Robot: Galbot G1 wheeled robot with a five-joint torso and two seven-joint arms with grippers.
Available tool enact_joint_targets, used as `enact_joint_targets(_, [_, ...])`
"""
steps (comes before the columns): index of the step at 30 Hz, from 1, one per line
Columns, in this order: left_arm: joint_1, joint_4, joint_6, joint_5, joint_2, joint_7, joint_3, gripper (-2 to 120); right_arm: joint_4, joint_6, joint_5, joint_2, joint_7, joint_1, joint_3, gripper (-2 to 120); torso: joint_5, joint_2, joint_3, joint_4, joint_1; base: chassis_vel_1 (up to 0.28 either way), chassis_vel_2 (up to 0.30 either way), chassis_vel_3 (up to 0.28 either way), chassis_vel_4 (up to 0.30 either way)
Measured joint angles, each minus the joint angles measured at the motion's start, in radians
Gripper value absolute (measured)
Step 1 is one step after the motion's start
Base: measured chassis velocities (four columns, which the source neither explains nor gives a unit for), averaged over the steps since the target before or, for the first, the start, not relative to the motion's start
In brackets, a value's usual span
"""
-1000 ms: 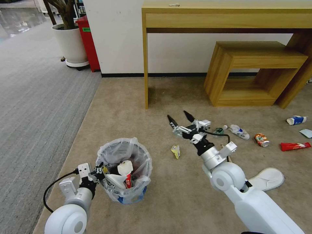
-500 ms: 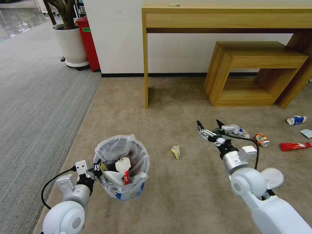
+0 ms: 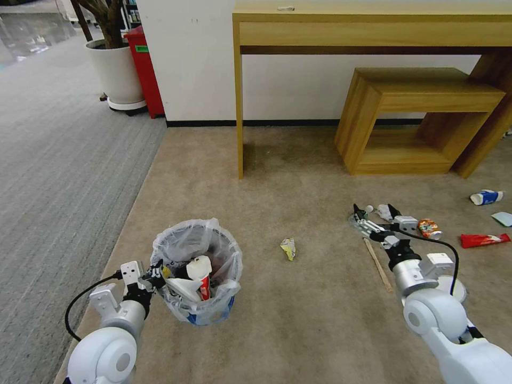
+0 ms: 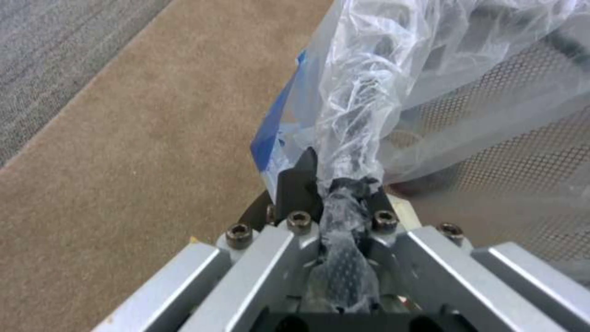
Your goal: Pick up the trash bin and place the garbage on the floor into it.
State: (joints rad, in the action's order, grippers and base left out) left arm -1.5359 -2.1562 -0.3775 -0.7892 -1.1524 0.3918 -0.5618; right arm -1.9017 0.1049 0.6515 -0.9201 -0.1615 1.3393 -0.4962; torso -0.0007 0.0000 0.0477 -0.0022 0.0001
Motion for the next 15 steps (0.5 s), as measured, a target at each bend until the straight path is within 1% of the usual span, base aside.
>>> enact_joint_targets(4, [-0.002,-0.008,0.001,-0.002,0.003,0.0,-0.008,1,0.011,-0.003,-0.054,-0.008,-0.008,0.011,-0.027,100,0.0,0.0,0.0,-0.0001,0.0,0.0,0.0,0.0,0.0])
enact_joint_targets(7, [-0.005,-0.011,0.007,-0.002,0.003,0.0,-0.017,1,0.015,-0.027,-0.086,-0.013,-0.036,0.02,-0.052,100,-0.0001,0.0,0.0,0.0,0.0,0.0,0.0,0.0,0.0])
enact_joint_targets(15, [-0.006,-0.024,0.009,-0.002,-0.005,0.001,-0.018,1,0.012,-0.03,-0.13,-0.022,-0.048,0.04,-0.052,100,-0.0001,0.0,0.0,0.0,0.0,0.0,0.0,0.0,0.0])
